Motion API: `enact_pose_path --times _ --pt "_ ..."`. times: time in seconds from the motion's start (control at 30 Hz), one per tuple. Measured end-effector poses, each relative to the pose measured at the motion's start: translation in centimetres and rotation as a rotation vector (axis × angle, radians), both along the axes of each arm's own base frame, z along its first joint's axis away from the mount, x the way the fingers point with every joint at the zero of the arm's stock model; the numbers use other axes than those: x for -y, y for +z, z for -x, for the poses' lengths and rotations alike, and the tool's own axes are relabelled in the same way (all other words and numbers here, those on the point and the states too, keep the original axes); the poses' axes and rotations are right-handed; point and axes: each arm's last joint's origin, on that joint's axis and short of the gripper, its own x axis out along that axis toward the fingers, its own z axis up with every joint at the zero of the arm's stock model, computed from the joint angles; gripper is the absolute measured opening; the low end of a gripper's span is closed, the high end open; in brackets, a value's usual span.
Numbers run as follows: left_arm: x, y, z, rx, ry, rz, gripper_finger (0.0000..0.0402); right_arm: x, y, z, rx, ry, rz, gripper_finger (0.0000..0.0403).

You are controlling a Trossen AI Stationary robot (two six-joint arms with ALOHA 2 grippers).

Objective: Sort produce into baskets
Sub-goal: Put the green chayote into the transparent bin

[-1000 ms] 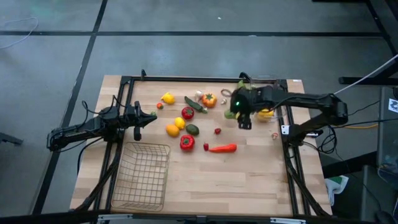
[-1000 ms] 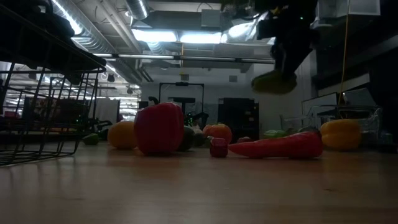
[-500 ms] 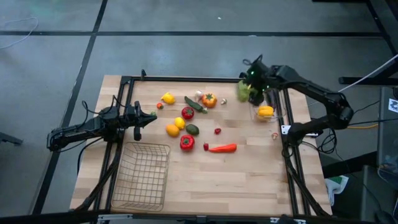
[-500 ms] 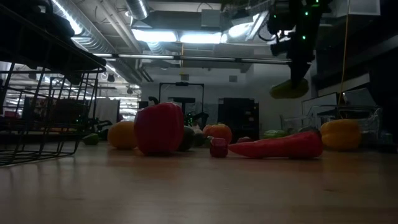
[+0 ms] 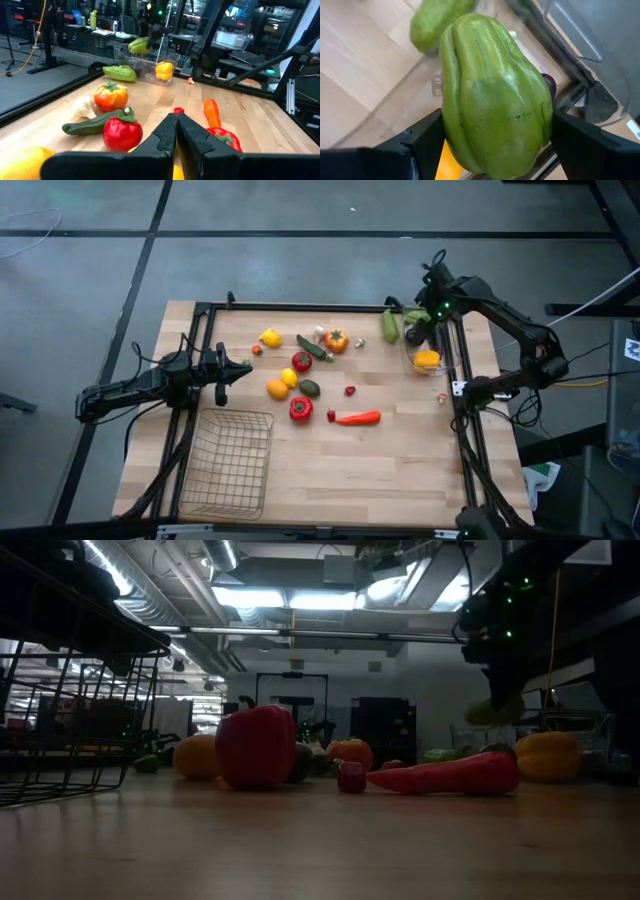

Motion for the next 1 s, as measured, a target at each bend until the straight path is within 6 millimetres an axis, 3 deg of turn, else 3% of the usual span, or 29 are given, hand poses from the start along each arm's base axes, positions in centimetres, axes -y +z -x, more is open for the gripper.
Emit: enact_pose_path --times 0.3,0.6,1.0 --pt "0.0 0.0 0.0 0.001 0.001 0.000 0.0011 0.6 -1.3 0.3 0.070 0.016 -0.007 0.0308" --pt "0.0 0.0 0.0 0.000 0.000 0.000 0.0011 0.5 -1.3 0.1 0.162 0.024 -0.058 0.0308" --pt "0.0 0.0 0.0 0.000 0.000 0.000 0.0011 1.0 -1.1 -0.1 0.150 -0.021 0.017 0.0308"
